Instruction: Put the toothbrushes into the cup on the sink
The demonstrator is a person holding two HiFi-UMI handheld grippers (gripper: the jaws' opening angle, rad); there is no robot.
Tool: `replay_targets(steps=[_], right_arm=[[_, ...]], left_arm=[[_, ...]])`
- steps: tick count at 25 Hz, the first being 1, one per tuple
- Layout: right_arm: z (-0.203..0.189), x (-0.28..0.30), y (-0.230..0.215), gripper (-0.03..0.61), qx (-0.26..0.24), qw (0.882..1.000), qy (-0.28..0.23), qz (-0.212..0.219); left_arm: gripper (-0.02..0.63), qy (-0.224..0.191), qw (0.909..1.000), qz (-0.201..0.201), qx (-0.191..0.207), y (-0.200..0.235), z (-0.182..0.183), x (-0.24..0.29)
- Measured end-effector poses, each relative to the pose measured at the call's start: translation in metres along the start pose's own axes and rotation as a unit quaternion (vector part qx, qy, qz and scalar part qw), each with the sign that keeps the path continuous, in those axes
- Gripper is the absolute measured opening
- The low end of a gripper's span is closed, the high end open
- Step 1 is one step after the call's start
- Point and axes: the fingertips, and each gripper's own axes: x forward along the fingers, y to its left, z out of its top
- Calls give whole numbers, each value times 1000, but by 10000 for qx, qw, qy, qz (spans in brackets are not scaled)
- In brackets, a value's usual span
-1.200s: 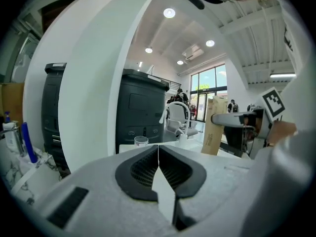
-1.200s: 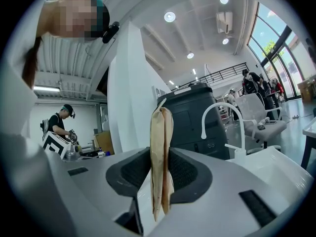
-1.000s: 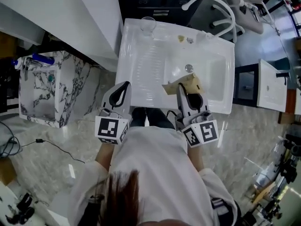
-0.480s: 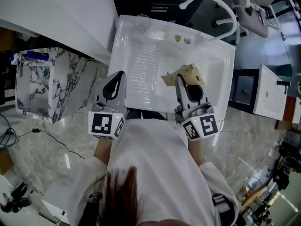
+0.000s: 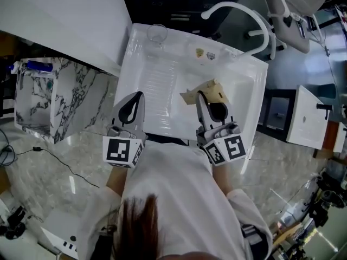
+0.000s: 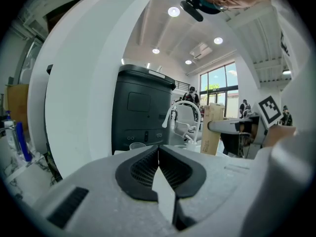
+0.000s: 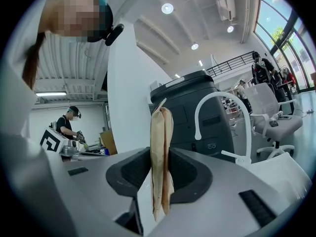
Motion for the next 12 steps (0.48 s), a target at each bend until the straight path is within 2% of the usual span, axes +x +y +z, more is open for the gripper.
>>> replay_targets(steps=[5,12], right_arm=[[6,-1,-3,107,4,9999,-103,-103],[37,-5,-3,106,66,9976,-560,-400]], left_arm=[[15,-37,9999,-136,2,-1,4,7],[15,-130,9992,-389,25,7,19,22]])
